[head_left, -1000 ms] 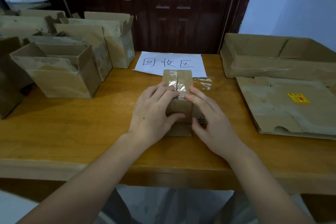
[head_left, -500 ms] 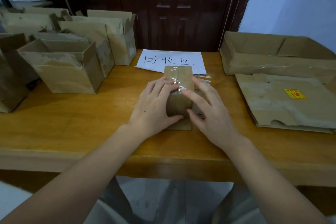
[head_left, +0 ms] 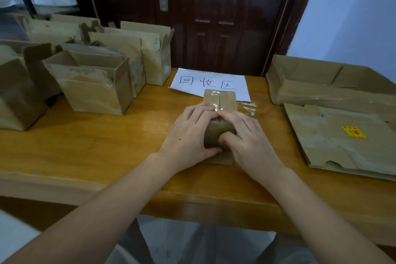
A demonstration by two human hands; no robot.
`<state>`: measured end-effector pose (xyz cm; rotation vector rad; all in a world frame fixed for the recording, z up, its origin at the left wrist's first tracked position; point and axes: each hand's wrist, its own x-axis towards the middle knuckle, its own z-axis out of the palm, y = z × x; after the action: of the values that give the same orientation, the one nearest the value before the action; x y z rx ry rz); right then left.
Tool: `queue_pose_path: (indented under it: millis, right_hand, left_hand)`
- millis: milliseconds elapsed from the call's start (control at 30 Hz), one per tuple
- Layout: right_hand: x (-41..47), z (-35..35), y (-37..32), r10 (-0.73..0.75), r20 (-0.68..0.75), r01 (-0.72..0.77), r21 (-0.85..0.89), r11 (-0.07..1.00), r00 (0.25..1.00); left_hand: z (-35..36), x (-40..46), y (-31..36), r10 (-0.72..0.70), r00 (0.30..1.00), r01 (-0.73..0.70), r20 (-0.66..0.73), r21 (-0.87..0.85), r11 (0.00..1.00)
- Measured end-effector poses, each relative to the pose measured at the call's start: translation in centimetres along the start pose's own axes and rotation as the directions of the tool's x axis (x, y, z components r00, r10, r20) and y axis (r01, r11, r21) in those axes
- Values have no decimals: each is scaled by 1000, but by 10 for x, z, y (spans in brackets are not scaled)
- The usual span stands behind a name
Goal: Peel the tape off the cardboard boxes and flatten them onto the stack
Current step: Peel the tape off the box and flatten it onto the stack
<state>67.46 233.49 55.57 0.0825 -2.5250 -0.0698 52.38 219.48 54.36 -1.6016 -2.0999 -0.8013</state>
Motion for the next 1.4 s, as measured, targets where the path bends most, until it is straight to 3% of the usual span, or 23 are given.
queue_pose_path:
  millis: [133,367,633,800,1200,1400]
  right_hand:
    - [1,4,-5,45,-30,-44,7,999,999]
    - [-1,4,-3,83,-50,-72,185,980,995]
    - [-3,4,-6,114,-49,-101,224,969,992]
    - [-3,8,-5,129,-87,-104,254,962,988]
    - [-3,9,-5,192,-100,-147,344,927,976]
    - [-4,9,-5,215,-114,-152,407,901,970]
  left_hand:
    - [-1,0,-3,10,1000,-10,7,-9,1000]
    - [-5,2,-4,43,999,-43,6,-41,998]
    - [-22,-1,-8,6,986,26,169,-185,982]
    - [-27,-2,-3,-9,990,47,138,-271,961]
    - [-30,-1,2,53,990,-34,133,-144,989]
    - [-25,-1,7,58,997,-53,43,-106,993]
